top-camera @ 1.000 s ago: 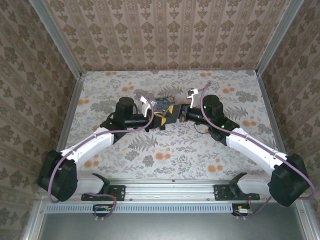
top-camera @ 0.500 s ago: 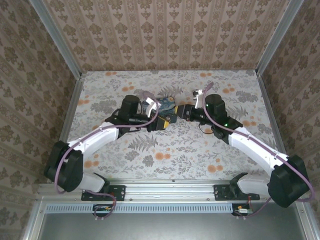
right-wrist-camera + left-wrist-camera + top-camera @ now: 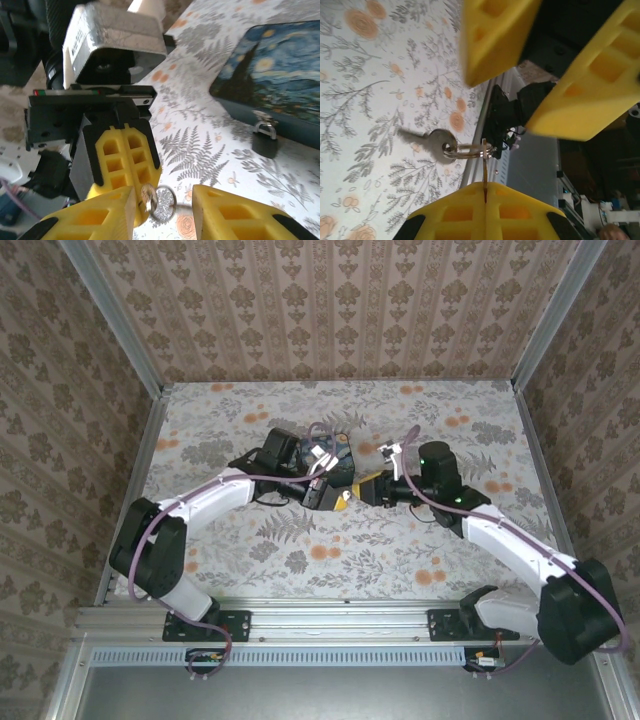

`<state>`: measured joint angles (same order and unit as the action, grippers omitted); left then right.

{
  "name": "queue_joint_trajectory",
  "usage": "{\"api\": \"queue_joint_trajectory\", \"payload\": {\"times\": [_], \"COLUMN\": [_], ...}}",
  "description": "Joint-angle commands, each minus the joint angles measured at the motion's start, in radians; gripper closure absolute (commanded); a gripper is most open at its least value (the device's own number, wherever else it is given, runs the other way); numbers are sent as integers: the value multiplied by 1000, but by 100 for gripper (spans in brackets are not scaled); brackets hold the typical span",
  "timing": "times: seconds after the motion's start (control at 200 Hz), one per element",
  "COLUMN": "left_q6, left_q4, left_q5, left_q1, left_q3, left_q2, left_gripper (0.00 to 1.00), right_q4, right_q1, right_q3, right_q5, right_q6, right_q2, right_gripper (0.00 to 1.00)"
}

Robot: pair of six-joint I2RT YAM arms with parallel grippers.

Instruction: Unlock the padlock with the key

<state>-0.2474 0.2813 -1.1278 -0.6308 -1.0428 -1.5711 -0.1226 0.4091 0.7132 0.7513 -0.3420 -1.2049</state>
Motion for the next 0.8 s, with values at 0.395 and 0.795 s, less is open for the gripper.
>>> {"api": "queue_joint_trajectory", "payload": {"times": [0.395, 0.795], "left_q6": [156, 206], "left_q4": [208, 255], "left_q5": [-68, -79], "left_q1": [-3, -1], "left_q3": [-74, -90], "left_q2": [0, 3], "left_gripper": [100, 100], "right_q4": [-76, -80], "right_q1": [-8, -2], "right_q3": [21, 38], "right_q5": [325, 387], "right_q6": [183, 160], "right_q2": [-107, -137], "right_gripper": [69, 91]}}
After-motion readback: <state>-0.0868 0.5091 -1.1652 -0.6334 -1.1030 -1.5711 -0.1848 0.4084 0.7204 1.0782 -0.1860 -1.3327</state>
